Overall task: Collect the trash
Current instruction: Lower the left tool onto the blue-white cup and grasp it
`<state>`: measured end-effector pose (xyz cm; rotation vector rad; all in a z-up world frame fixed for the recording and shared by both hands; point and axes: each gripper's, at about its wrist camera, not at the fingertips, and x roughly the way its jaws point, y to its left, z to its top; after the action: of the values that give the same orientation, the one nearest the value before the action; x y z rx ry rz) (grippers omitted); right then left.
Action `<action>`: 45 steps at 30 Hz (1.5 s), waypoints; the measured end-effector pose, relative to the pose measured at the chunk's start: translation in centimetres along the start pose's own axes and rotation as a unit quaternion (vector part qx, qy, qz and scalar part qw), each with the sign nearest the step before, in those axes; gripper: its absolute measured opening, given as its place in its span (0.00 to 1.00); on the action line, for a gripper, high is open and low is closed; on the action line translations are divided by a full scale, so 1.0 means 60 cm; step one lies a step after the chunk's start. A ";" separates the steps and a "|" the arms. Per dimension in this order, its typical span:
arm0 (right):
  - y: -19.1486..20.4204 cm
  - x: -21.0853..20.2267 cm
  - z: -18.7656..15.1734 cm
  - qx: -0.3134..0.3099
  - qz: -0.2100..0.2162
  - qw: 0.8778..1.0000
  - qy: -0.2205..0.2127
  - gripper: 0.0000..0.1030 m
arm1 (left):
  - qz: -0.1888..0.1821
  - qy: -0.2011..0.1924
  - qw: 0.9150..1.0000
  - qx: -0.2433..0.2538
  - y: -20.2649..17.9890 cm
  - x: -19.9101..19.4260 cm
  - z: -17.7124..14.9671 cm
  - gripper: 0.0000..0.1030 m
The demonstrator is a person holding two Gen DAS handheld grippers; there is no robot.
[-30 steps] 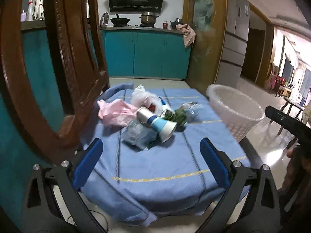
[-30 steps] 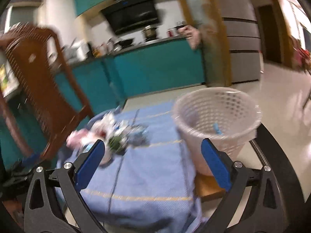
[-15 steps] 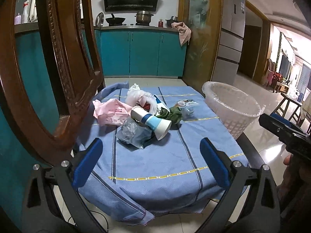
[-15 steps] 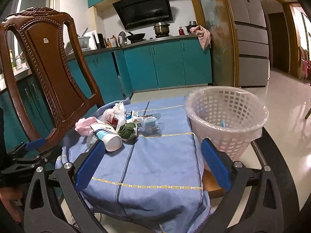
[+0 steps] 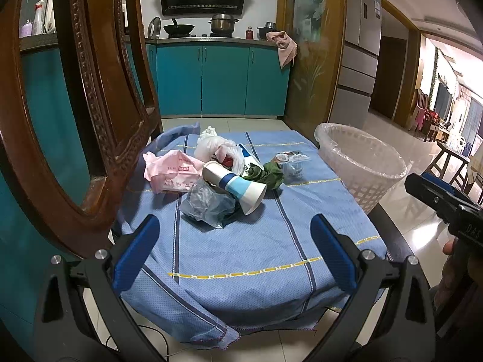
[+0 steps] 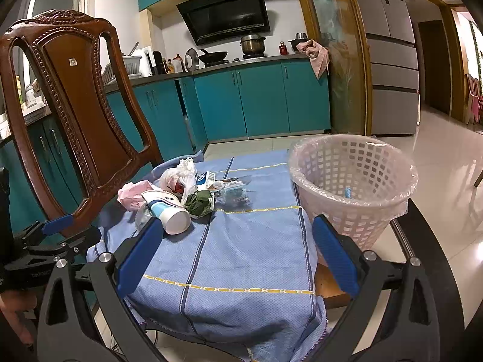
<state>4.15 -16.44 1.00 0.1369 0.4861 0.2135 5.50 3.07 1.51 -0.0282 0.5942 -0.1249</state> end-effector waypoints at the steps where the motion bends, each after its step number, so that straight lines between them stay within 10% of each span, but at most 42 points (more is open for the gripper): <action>1: 0.000 0.000 0.000 0.001 0.000 1.000 0.000 0.94 | 0.000 0.000 1.000 0.000 0.000 0.000 0.000 0.97; 21: 0.002 0.002 -0.001 -0.001 0.005 1.000 0.005 0.94 | -0.032 0.026 0.997 0.058 -0.010 0.045 0.031 0.97; 35: 0.006 0.024 -0.004 -0.010 0.004 1.000 0.023 0.94 | -0.101 0.102 0.965 0.219 -0.011 0.247 0.081 0.96; 45: 0.022 0.062 0.004 -0.030 0.013 0.998 0.044 0.94 | -0.120 0.108 0.972 0.170 0.002 0.219 0.099 0.27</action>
<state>7.24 -14.33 -0.23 0.0747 0.5659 0.2612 19.62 1.47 -0.86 0.2502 0.7798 -0.4687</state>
